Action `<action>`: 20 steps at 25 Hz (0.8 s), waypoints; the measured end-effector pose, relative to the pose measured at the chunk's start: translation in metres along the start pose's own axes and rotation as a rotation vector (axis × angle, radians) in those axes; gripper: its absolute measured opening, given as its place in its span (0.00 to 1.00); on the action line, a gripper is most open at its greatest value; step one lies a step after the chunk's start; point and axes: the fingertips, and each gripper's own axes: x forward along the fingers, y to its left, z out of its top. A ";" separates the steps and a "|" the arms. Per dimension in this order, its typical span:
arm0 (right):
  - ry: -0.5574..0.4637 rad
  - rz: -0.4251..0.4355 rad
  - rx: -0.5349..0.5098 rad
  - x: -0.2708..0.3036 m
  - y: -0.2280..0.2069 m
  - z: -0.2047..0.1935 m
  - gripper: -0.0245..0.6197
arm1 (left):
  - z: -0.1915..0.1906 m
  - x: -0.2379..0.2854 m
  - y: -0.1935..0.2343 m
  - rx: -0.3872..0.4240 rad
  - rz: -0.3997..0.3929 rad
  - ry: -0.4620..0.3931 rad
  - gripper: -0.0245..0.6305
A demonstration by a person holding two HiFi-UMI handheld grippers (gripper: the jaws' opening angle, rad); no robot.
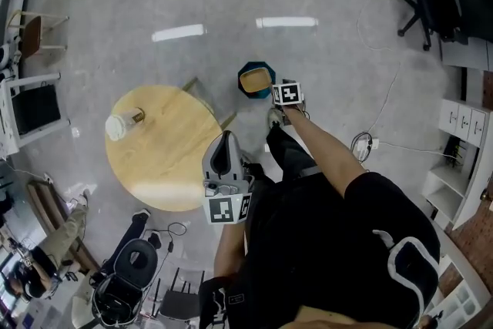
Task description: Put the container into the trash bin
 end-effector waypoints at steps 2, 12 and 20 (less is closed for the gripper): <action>0.010 0.006 -0.003 0.003 0.002 -0.004 0.40 | -0.001 0.001 0.001 0.001 0.003 0.004 0.05; 0.002 0.012 -0.042 -0.008 0.016 -0.014 0.20 | 0.002 -0.016 -0.004 0.003 -0.018 -0.005 0.05; -0.150 0.036 -0.151 -0.078 0.050 -0.002 0.10 | 0.029 -0.052 -0.014 0.041 -0.033 -0.069 0.05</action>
